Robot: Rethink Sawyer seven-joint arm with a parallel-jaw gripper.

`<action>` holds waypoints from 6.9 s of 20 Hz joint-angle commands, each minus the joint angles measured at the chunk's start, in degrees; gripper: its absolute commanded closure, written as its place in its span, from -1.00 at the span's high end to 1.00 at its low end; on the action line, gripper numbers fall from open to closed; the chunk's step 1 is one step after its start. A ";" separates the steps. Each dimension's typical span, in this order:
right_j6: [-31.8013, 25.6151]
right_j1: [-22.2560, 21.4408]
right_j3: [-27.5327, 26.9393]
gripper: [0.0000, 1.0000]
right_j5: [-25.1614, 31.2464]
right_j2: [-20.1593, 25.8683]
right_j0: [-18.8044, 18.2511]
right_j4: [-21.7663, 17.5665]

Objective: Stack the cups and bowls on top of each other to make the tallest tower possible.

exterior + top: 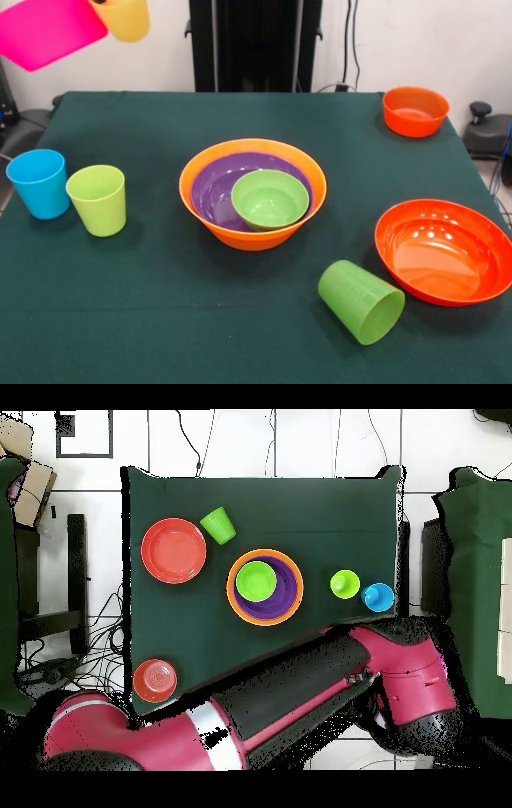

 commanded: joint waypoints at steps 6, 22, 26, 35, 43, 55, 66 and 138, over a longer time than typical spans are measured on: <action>26.83 9.87 -10.89 -1.00 -5.03 -0.99 4.43 -3.07; 37.00 21.73 -20.39 -1.00 -1.73 -7.68 6.72 1.68; 40.13 24.74 -23.74 -1.00 -3.12 -11.15 6.88 4.26; 41.13 36.74 -28.33 -1.00 -10.42 -33.49 1.92 23.49; 41.65 39.38 -26.38 -1.00 -21.36 -45.71 -1.14 32.68; 42.74 39.72 -23.05 -1.00 -36.81 -59.29 -5.54 41.90; 46.64 43.01 -17.79 -1.00 -42.84 -65.82 -8.36 47.86; 46.67 36.67 -24.76 -1.00 -35.54 -56.19 -1.02 49.20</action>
